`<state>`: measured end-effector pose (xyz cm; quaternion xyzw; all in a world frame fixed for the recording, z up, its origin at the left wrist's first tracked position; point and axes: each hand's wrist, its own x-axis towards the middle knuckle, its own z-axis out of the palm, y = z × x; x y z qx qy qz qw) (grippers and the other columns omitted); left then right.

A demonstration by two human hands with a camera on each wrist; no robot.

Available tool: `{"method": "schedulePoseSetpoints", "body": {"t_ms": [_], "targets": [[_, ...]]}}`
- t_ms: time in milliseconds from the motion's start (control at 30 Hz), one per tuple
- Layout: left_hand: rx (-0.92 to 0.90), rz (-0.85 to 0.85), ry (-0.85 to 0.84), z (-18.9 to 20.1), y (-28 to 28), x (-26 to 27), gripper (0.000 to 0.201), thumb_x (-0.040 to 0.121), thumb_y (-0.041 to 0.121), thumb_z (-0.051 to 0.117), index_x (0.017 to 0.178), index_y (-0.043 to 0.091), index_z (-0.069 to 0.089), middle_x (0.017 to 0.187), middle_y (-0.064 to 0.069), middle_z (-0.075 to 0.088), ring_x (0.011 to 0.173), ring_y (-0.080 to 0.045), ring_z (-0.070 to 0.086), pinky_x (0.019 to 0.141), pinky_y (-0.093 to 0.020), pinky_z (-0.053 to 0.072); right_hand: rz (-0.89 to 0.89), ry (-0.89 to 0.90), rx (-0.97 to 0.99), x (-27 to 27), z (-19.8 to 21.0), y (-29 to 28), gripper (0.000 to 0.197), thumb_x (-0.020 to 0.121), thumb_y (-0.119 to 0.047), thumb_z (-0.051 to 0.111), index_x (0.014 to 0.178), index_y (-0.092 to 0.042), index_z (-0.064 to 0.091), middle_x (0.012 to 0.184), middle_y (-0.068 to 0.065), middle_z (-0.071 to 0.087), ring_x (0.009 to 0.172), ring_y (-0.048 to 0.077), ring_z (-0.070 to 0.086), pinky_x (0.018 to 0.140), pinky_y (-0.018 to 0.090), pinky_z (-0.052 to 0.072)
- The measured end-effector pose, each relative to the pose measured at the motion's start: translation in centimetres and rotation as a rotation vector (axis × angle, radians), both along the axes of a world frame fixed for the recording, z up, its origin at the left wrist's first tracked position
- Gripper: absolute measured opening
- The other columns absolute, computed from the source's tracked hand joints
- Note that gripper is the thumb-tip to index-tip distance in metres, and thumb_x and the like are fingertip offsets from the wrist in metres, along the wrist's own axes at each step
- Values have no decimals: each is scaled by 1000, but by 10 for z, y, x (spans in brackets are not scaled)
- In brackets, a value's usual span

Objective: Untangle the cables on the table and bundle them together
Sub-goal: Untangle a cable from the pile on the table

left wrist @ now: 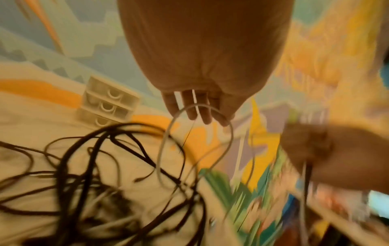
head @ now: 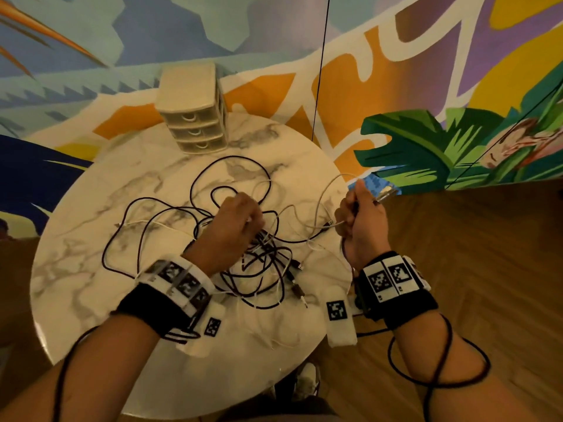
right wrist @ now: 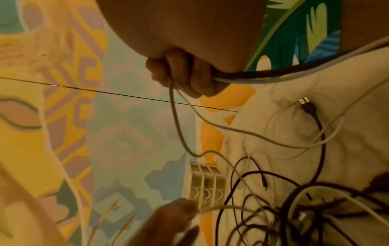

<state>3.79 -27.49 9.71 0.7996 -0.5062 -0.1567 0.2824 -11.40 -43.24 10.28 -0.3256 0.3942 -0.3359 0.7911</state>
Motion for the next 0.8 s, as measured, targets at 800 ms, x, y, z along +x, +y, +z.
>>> {"method": "schedulePoseSetpoints", "body": {"t_ms": [800], "targets": [[150, 107, -199, 89, 13, 27, 27, 88, 36, 62, 69, 17, 59, 59, 3, 53, 57, -10, 46, 51, -28, 30, 89, 320, -467, 13, -7, 11, 39, 88, -34, 59, 53, -20, 53, 46, -3, 32, 42, 11, 26, 47, 25, 23]]}}
